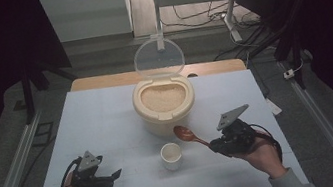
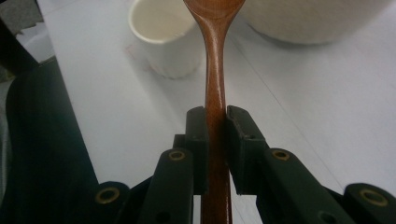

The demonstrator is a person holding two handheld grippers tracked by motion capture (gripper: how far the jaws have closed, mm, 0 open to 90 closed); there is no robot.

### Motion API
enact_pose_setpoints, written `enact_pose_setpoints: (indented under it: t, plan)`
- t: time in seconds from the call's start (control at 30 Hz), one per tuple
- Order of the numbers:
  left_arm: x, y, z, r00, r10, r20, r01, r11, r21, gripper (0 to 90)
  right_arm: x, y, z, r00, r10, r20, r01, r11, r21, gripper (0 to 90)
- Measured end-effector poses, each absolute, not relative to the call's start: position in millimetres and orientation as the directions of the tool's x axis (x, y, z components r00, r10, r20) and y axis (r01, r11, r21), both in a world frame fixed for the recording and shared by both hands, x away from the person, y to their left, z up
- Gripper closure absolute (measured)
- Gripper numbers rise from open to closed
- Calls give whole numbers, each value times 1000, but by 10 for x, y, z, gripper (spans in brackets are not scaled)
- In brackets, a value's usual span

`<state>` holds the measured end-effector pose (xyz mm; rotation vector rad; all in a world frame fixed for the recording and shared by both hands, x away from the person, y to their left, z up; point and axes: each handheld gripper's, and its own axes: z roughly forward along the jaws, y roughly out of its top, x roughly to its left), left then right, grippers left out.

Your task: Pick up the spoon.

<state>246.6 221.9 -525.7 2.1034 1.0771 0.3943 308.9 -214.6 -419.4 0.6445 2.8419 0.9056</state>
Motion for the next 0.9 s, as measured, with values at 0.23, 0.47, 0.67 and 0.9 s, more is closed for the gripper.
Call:
enact_pose_setpoints:
  t: [0.23, 0.47, 0.67, 0.9]
  plan:
    - [2474, 2220, -5259, 603, 796, -55, 574, -385, 723, 144, 3106, -1905, -4190, -935, 353, 31, 307, 763, 568, 792]
    - [2472, 2224, -5257, 602, 796, -56, 573, -383, 724, 144, 3101, -1739, -4231, -953, 302, 20, 261, 787, 559, 792]
    - [2469, 2227, -5251, 603, 796, -56, 571, -382, 727, 145, 3086, -1699, -4268, -960, 279, 15, 241, 798, 552, 792]
    - [2471, 2220, -5238, 602, 797, -59, 571, -377, 729, 144, 3089, -1689, -4280, -961, 276, 9, 236, 804, 546, 792]
